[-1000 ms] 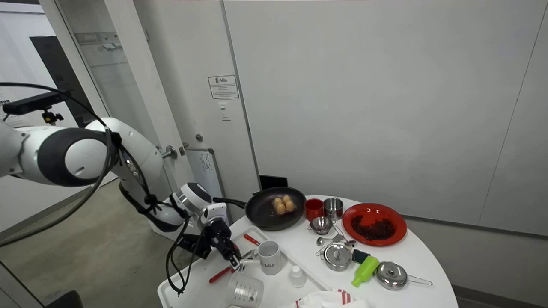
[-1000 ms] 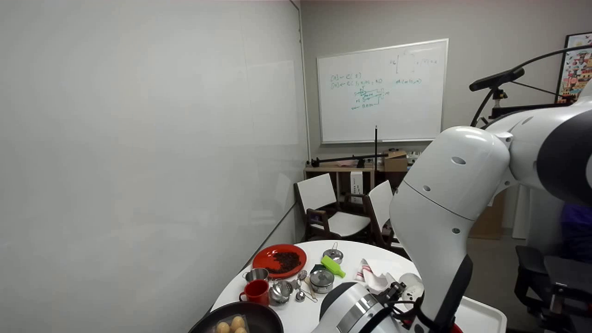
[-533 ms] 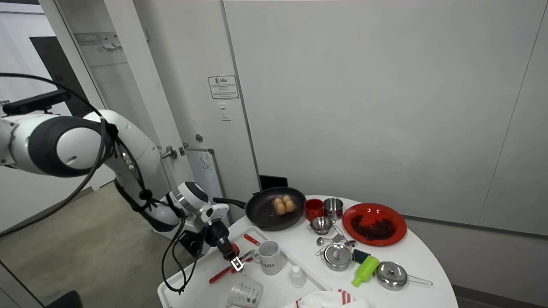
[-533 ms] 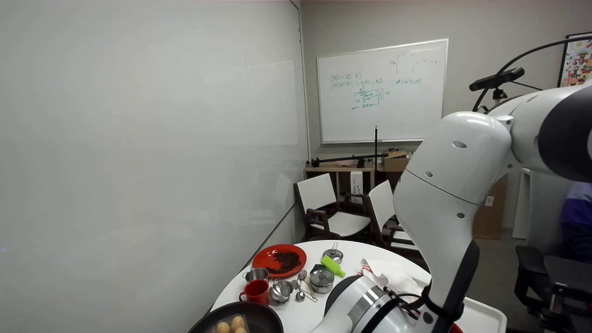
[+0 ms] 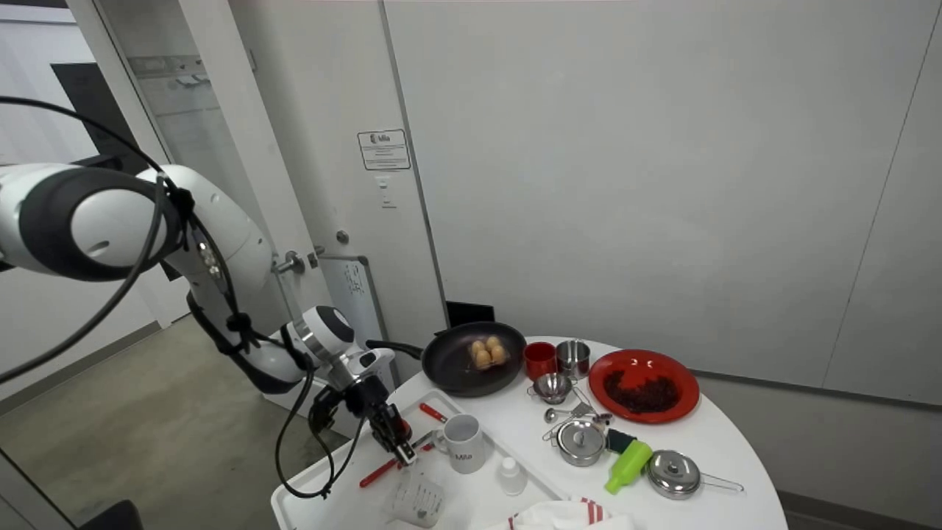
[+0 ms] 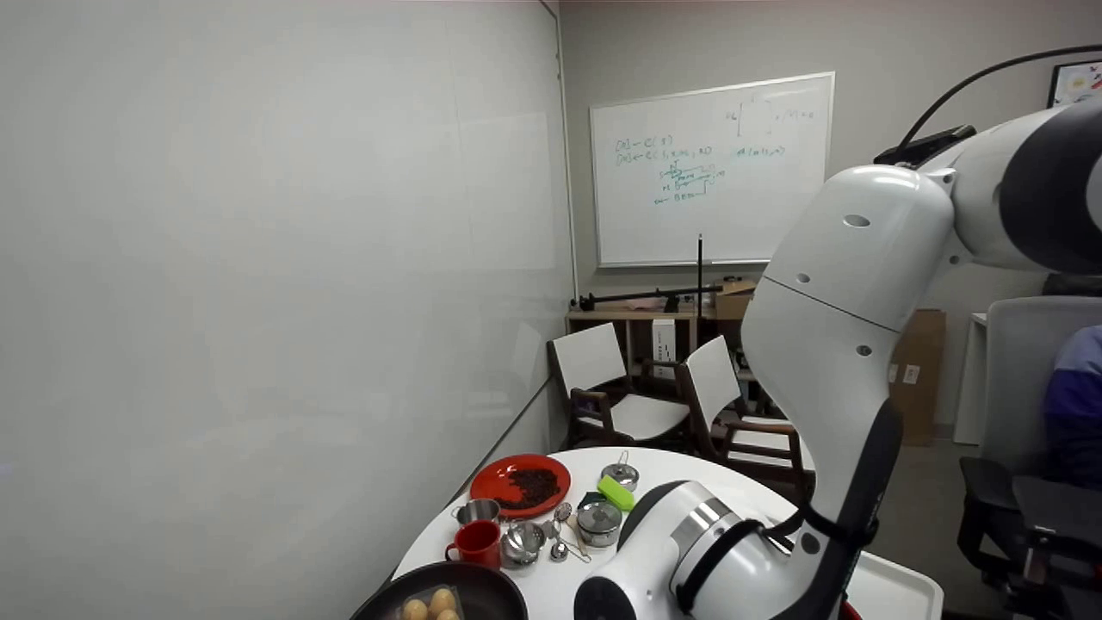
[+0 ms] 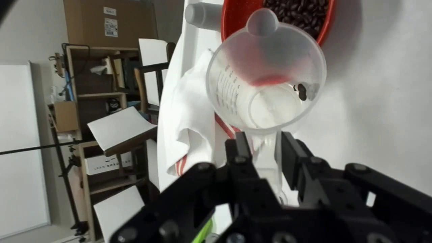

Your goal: Empty the contents in the clear jar

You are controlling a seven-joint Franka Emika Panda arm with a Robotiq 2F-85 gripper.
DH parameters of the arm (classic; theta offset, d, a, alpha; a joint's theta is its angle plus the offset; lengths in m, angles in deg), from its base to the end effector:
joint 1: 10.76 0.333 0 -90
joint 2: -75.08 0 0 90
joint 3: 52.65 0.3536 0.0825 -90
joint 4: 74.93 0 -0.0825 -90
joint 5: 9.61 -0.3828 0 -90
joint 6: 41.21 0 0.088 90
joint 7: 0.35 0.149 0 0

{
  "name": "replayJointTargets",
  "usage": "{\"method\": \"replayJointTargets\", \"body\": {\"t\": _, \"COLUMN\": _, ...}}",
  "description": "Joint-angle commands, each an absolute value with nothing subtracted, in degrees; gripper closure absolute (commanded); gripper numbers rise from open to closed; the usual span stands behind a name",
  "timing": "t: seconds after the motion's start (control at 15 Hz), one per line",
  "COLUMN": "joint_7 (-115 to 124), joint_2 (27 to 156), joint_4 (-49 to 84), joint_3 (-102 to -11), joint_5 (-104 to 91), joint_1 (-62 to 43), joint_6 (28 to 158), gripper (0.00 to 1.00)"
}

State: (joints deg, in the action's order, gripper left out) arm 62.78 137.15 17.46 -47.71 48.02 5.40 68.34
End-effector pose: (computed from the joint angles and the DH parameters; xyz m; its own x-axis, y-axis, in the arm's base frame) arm 0.5850 0.1260 -0.0347 0.9982 -0.0323 -0.0497 0.0217 -0.5807 0.8138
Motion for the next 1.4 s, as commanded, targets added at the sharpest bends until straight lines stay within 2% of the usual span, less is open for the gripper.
{"method": "replayJointTargets", "body": {"t": 0.0, "joint_7": 55.06, "joint_2": 131.72, "joint_4": 24.21, "joint_3": -46.52, "joint_5": 47.58, "joint_1": 2.99, "joint_6": 76.35, "gripper": 0.91}}
{"method": "replayJointTargets", "body": {"t": 0.4, "joint_7": 39.25, "joint_2": 129.86, "joint_4": 27.54, "joint_3": -45.62, "joint_5": 43.73, "joint_1": 0.53, "joint_6": 85.35, "gripper": 0.91}}
{"method": "replayJointTargets", "body": {"t": 1.0, "joint_7": 18.69, "joint_2": 133.1, "joint_4": 24.48, "joint_3": -47.08, "joint_5": 25.25, "joint_1": 3.38, "joint_6": 81.2, "gripper": 0.91}}
{"method": "replayJointTargets", "body": {"t": 1.33, "joint_7": 23.39, "joint_2": 135.9, "joint_4": 21.95, "joint_3": -51.43, "joint_5": 23.24, "joint_1": 9.23, "joint_6": 82.18, "gripper": 0.91}}
